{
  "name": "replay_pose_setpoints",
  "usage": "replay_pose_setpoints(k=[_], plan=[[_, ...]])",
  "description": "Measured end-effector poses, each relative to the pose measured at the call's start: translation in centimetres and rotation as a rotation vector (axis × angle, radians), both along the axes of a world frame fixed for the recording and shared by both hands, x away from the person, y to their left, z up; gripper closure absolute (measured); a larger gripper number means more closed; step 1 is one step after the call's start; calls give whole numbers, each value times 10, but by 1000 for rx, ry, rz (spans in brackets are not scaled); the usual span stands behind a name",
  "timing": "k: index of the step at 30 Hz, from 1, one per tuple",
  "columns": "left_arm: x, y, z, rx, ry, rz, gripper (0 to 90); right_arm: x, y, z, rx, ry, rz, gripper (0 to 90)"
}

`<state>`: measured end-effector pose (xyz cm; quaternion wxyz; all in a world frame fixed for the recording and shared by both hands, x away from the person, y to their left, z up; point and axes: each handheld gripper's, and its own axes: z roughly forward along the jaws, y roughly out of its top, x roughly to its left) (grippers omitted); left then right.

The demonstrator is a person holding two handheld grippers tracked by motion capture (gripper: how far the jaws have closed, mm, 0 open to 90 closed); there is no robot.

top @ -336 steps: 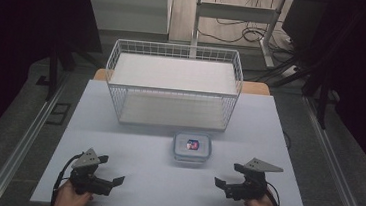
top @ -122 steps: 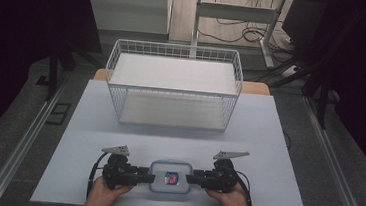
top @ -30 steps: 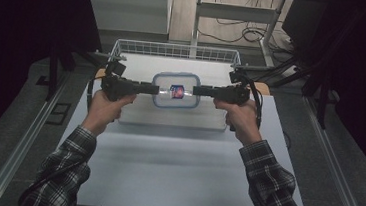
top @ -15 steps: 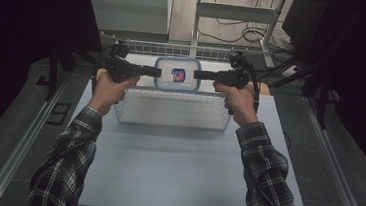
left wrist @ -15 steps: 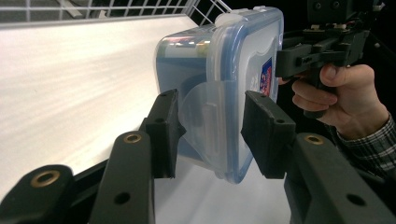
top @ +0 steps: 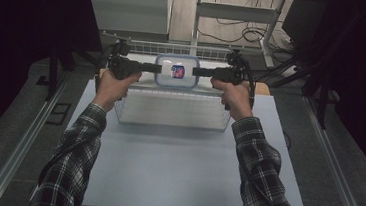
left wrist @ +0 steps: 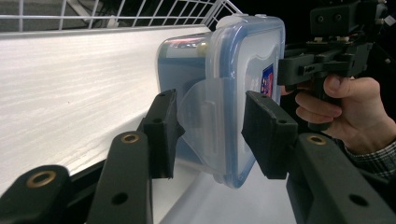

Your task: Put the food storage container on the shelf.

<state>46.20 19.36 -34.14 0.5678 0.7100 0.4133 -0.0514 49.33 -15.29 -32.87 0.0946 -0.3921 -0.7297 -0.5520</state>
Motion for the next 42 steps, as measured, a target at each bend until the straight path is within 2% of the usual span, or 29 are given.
replay_pose_setpoints(k=[5,6,7,9,13,18,21,24,26,28,31,32,34,38,42], plan=[[1,0,0,-9,2,7,559,1,0,0,-6,-19,-6,562],[1,-1,0,-10,0,8,565,0,1,0,-15,-26,-17,561],[1,-1,0,-5,4,2,567,0,0,1,-35,-43,-33,616],[2,-4,-1,3,3,7,563,-2,2,4,-68,-64,-52,613],[4,-4,0,10,7,14,561,-3,3,6,-97,-70,-63,643],[6,-7,2,53,7,28,528,-4,5,7,-142,-89,-84,649],[7,-8,4,69,-1,40,521,-4,5,6,-143,-85,-85,652],[7,-9,6,95,-16,75,498,-4,7,5,-164,-89,-90,665],[7,-10,7,110,-25,95,490,-4,8,6,-151,-87,-96,658],[7,-10,9,137,-33,102,491,-4,9,7,-157,-90,-100,658],[6,-10,12,182,-50,143,494,-5,9,10,-154,-96,-107,658],[6,-10,12,169,-54,154,498,-5,10,11,-155,-98,-108,667],[7,-11,12,168,-53,142,531,-5,12,12,-204,-113,-116,662],[8,-13,12,175,-52,140,538,-4,16,10,-198,-112,-117,660],[9,-14,14,198,-73,167,547,-4,16,11,-199,-123,-125,647]])
